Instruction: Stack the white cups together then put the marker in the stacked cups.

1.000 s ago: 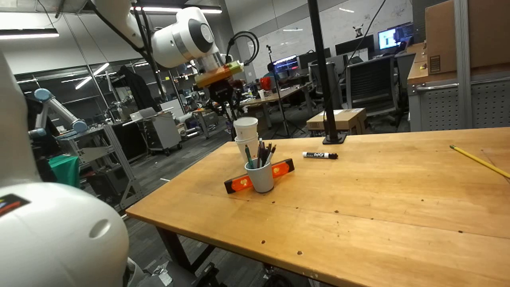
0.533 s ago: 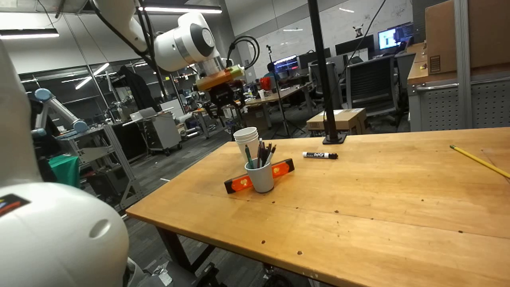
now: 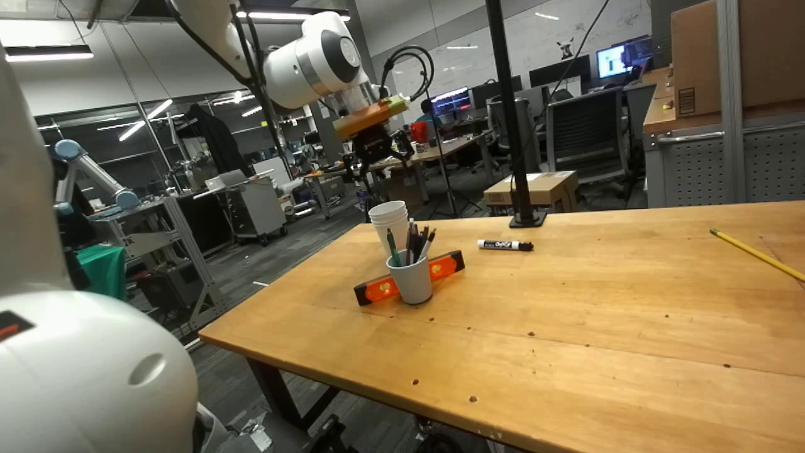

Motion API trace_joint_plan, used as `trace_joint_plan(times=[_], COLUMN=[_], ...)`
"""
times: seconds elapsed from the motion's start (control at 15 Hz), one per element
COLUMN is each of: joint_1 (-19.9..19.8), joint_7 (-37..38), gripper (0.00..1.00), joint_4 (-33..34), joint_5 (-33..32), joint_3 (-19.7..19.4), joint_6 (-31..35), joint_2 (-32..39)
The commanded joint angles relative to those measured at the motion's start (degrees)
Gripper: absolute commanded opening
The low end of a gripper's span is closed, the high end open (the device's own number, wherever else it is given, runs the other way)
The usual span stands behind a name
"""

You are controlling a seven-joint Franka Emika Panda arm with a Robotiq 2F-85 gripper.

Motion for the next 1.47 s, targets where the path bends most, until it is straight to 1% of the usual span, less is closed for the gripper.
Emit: trace_joint_plan(times=[0.0,0.27,0.67,0.93,1.13,1.27,1.4], joint_1=[-2.81,-6.32,-10.52,-12.03,-12.26,-12.15,-12.00], joint_7=[-9.03,-17.99,-30.66,-40.16,-46.22,-49.38,-51.03], gripper=[1.00,1.00,1.00,1.00,1.00,1.00,1.00], joint_4=[3.53,5.70,9.39,9.34,8.32,7.24,6.24], joint_5=[3.16,5.82,8.77,11.03,12.54,13.00,13.10], joint_3=[-0.99,-2.54,-3.81,-3.38,-3.26,-3.21,-3.29], joint_6=[-1.97,-4.48,-10.67,-13.20,-13.38,-12.12,-10.66], joint_2=[2.09,4.25,8.12,9.44,9.96,9.92,9.82])
